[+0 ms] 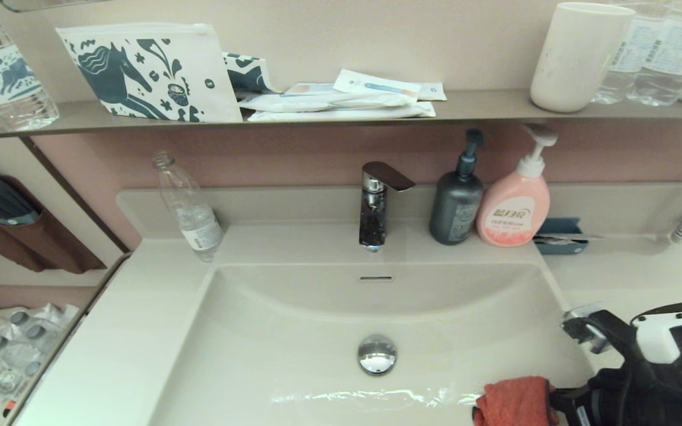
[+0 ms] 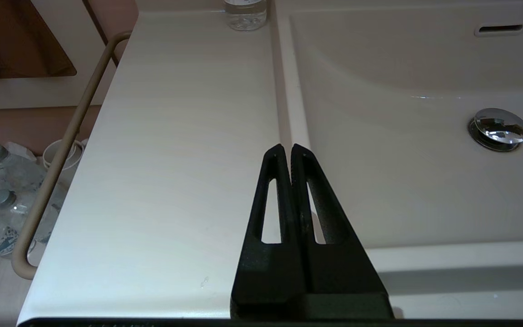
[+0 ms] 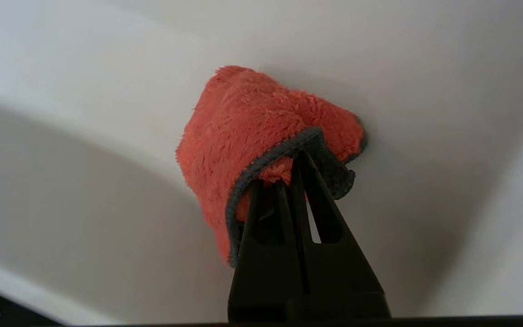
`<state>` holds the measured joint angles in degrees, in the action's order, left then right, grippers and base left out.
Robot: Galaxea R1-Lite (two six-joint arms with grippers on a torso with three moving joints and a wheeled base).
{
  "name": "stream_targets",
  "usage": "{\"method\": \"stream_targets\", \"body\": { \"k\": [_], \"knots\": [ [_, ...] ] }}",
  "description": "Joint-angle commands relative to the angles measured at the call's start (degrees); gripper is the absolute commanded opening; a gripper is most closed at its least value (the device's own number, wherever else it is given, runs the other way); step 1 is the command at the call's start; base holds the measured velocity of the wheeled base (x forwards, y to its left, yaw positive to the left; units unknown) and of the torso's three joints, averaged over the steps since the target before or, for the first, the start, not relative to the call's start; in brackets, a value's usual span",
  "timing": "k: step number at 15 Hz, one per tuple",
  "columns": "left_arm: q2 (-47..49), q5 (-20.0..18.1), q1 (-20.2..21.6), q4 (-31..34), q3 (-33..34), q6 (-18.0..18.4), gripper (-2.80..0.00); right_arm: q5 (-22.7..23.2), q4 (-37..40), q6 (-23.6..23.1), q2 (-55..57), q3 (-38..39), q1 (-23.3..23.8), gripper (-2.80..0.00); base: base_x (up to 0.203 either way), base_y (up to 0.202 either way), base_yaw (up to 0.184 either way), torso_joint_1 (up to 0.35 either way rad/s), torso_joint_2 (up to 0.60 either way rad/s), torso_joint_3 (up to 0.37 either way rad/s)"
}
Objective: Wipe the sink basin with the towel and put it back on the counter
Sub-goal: Wipe the sink
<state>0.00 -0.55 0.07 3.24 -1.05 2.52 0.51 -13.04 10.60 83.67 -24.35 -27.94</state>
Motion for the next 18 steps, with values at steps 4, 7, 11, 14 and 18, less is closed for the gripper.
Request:
{"method": "stream_targets", "body": {
  "k": [4, 7, 11, 14, 18],
  "knots": [
    [0.09, 0.02, 0.01, 0.01, -0.01, 0.02, -2.80, -0.42, -12.26, 3.73, 14.16, 3.32, -5.06, -2.80, 0.000, 0.000, 0.000, 0.000, 0.00, 0.000],
    [0.09, 0.02, 0.01, 0.01, -0.01, 0.02, -2.80, -1.03, -20.50, 6.71, 21.38, 3.89, -7.91, -2.80, 0.000, 0.000, 0.000, 0.000, 0.00, 0.000],
    [0.09, 0.02, 0.01, 0.01, -0.01, 0.02, -2.80, -0.93, -28.97, 12.88, 28.79, 2.74, -11.27, -2.80, 0.000, 0.000, 0.000, 0.000, 0.00, 0.000],
    [0.09, 0.02, 0.01, 0.01, -0.01, 0.02, -2.80, -1.03, -32.21, 14.67, 32.82, 0.99, -12.73, -2.80, 0.000, 0.000, 0.000, 0.000, 0.00, 0.000],
    [0.09, 0.02, 0.01, 0.01, -0.01, 0.02, -2.80, -1.00, -32.37, 16.84, 35.66, -4.11, -17.39, -2.80, 0.000, 0.000, 0.000, 0.000, 0.00, 0.000]
  ]
}}
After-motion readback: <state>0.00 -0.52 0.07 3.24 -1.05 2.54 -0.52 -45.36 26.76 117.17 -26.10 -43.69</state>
